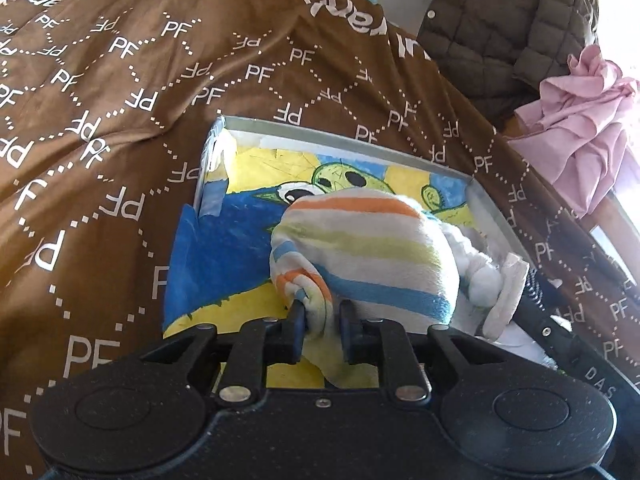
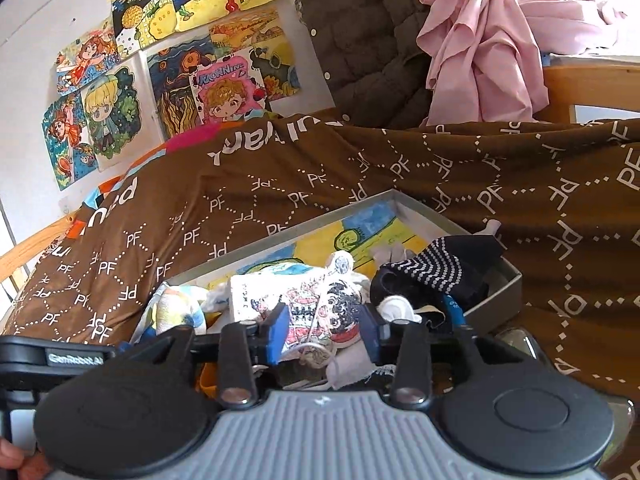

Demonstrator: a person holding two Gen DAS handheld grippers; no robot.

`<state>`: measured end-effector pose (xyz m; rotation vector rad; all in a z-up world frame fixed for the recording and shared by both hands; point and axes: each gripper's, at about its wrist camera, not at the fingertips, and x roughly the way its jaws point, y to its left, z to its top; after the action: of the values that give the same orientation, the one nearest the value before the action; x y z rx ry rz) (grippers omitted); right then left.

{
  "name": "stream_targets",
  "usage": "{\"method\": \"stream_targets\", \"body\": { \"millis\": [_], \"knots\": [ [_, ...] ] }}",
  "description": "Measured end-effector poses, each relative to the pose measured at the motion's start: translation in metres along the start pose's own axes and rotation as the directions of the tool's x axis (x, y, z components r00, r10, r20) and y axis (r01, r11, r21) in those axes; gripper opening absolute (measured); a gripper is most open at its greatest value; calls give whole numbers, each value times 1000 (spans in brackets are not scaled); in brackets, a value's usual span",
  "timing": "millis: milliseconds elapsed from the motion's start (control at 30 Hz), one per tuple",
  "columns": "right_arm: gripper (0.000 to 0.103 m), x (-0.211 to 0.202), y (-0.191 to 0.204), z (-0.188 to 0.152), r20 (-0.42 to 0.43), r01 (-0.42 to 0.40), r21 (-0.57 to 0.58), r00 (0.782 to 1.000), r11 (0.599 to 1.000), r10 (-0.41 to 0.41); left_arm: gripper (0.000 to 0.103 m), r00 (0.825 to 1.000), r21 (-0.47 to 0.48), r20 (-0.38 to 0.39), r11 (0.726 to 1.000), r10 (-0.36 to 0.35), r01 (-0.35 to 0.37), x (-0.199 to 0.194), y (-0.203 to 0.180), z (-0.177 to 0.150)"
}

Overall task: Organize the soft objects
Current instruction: 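Open both tools to drop the striped towel and cartoon patch into the lid, then withdraw both open tools from the lid back toward the remaining items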

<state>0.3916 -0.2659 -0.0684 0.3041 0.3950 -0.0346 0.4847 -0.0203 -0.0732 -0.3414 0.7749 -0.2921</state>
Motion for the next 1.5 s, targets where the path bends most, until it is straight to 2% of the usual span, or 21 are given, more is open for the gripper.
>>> {"method": "stream_targets", "body": {
  "millis": [133,200,267,333,433,567,700,767,1000,1333,1500],
  "knots": [
    [52,-4,-1,2,-4,4,2,1000,1000,-4,34,1000,-8,29,1000,-11,11,-9,0,-2],
    [56,-9,-1,4,3,4,0,1000,1000,-4,39,999,-1,45,1000,-15,15,-16,-2,-3],
    [62,-15,1,7,14,0,-5,1000,1000,0,47,998,10,61,1000,-15,14,-22,-5,-5],
    [66,-22,3,11,28,-3,-15,1000,1000,3,51,997,19,82,1000,-15,13,-29,-7,-5],
    [75,-36,6,18,51,-10,-32,999,999,12,64,993,26,114,1000,-21,18,-42,-10,-4],
    [86,-61,11,25,84,-15,-60,996,998,20,79,986,40,167,999,-27,21,-64,-18,-4],
    [92,-89,16,29,106,-17,-88,994,996,27,88,975,51,219,998,-31,21,-91,-26,-6],
    [96,-101,19,31,115,-20,-94,993,995,31,98,968,48,251,999,-21,9,-107,-30,-9],
    [102,-146,34,36,157,-35,-127,986,991,55,102,946,83,323,996,-8,-20,-162,-40,-23],
    [103,-200,37,28,184,-36,-123,981,992,59,102,935,124,353,992,-21,-25,-222,-46,-44],
    [103,-221,37,13,171,-31,-150,984,988,56,102,933,152,360,987,-13,-45,-242,-49,-58]
  ]
}}
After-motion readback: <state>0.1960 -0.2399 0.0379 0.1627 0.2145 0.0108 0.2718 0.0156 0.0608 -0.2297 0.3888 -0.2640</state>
